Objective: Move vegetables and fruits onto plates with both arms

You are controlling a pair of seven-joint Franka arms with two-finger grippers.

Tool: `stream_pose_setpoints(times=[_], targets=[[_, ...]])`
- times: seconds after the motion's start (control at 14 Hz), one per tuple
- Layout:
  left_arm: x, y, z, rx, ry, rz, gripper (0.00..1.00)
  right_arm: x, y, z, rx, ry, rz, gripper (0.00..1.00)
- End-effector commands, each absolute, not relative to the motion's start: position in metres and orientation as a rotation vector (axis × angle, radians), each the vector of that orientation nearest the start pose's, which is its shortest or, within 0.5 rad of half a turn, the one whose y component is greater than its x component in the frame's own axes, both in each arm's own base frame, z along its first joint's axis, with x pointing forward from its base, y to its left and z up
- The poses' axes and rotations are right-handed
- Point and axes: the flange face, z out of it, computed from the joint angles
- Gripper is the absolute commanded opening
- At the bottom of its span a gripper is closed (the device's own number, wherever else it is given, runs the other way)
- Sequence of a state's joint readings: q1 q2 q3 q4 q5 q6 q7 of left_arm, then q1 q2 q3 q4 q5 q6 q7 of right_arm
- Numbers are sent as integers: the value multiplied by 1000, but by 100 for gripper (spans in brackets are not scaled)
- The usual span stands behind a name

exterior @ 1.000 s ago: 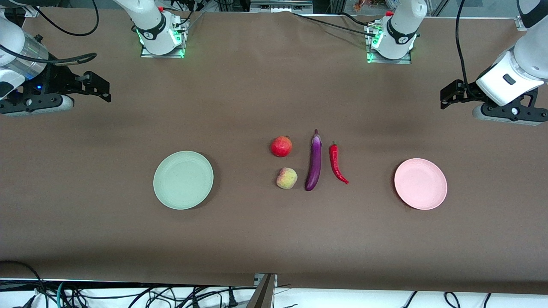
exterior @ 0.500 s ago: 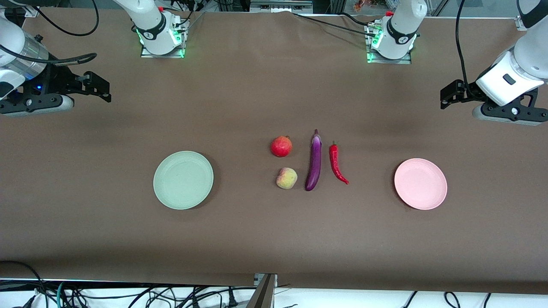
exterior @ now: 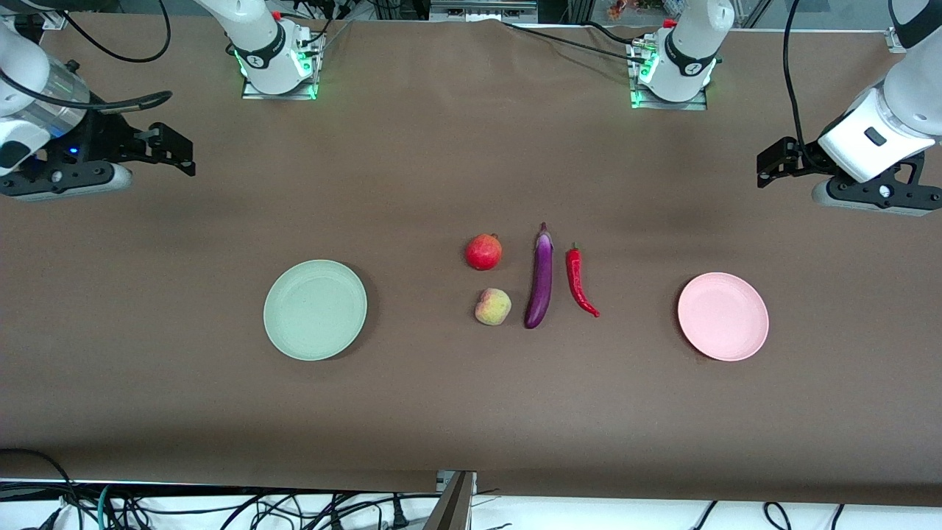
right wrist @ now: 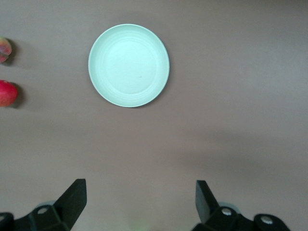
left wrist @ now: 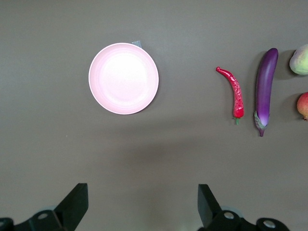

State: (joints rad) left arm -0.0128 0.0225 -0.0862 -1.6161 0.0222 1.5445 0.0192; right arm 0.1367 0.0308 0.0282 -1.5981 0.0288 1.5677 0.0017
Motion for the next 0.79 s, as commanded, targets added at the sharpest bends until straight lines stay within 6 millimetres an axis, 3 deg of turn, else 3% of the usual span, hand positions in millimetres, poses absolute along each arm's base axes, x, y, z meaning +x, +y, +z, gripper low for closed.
stream_pose_setpoints(times=[0.0,0.36,0.5,0.71], targets=[[553,-54,594,-3098,179,155,100,567,159,562,-3112,-202,87,100],[556,-52,591,-3096,174,154,100,580,324,470,-3114,32,38,100],[556,-52,591,-3096,176,155,100,583,387,420,-3095,128,-7,100],[556,-52,591,-3095,176,154,100,582,453,361,-3053,209,-72,100]])
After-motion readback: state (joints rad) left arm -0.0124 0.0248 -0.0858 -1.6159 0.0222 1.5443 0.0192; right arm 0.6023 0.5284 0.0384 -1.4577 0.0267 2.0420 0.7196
